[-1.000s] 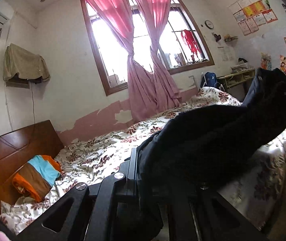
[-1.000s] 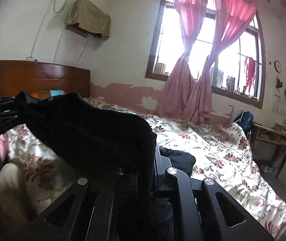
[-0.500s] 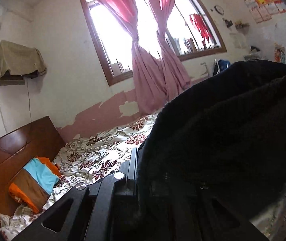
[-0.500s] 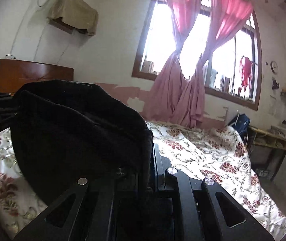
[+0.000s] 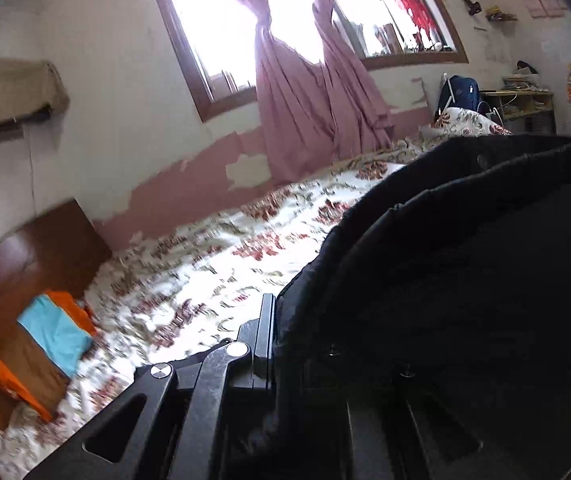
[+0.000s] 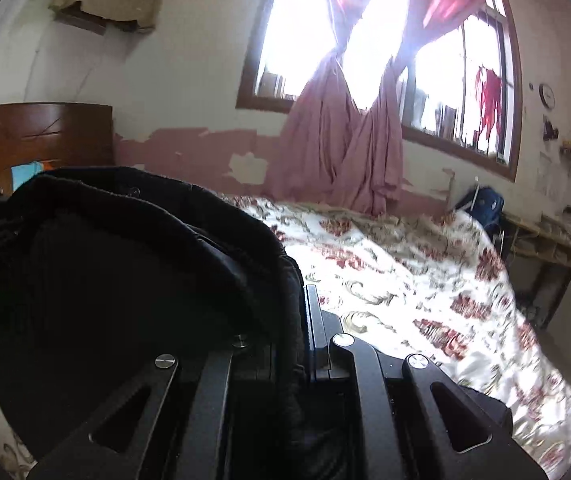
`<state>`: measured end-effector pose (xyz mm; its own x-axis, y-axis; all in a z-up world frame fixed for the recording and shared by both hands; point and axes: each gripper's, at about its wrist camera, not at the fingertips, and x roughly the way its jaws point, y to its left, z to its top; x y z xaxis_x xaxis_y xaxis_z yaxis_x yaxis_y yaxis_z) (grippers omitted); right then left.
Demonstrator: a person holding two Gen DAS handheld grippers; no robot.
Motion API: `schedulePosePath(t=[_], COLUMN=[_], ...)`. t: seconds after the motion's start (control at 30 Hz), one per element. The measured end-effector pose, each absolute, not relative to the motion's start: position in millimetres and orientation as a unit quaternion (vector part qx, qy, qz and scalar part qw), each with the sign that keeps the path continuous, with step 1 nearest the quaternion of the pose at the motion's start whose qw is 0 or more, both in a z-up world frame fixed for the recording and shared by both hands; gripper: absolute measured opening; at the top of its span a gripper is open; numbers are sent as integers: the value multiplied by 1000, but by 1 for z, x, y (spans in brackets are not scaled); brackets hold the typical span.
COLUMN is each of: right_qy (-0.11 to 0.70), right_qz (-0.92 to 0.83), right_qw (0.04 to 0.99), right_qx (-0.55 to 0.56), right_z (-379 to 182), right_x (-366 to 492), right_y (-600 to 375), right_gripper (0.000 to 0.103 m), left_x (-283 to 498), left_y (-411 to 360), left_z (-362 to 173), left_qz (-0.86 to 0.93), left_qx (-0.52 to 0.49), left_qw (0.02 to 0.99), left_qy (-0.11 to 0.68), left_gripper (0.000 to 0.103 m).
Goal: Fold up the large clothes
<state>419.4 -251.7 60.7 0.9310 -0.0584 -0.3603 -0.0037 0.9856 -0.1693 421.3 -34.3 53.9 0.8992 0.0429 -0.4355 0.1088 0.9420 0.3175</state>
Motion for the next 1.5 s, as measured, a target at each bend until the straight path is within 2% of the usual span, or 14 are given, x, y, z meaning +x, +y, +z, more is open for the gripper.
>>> schedulePosePath(t=[0.23,0.27,0.37,0.4,0.43,0.5,0.53,0.6,0.67,0.8,1.03,1.13,1.23,1.5], right_qy=[212,212,212,210,204,187,174,168,176,197,258,274,277,277], right_qz=[-12,-9,1,4,5,7,11,22,32,65,133,120,111,86], right_qw=[975,975,975,976,977,980,983,984,982,976,952,948,951,953], right_qx=[-70,-67,-65,-67,-69,-67,-63,-61,-61,-66,-94,-110,-80,-84], right_z=[24,23,22,22,24,27,30,33,33,23,-24,-36,-38,-35], right_x=[438,438,434,432,429,419,412,398,384,347,295,302,320,387], right_y=[-261,-263,-266,-266,-267,-268,-268,-268,-269,-269,-258,-254,-260,-258], right_gripper=[10,11,14,20,25,64,69,70,70,77,78,78,78,78], left_x=[443,443,444,445,442,433,421,410,402,373,316,308,314,359], left_y=[-27,-24,-15,-11,-7,1,6,12,12,8,-5,-15,-24,-22], left_z=[20,19,21,22,24,29,34,40,42,41,1,-22,-34,-36], left_qz=[-33,-40,-49,-52,-53,-39,-29,-48,-47,-79,-152,-170,-165,-146], left_qx=[121,112,87,77,67,55,47,40,46,71,91,114,131,76], left_qw=[954,954,956,957,958,965,973,977,975,973,955,944,941,947], left_qy=[273,274,274,275,274,254,222,206,213,206,239,259,267,277], left_gripper=[11,13,26,35,61,101,101,101,101,101,101,101,102,103])
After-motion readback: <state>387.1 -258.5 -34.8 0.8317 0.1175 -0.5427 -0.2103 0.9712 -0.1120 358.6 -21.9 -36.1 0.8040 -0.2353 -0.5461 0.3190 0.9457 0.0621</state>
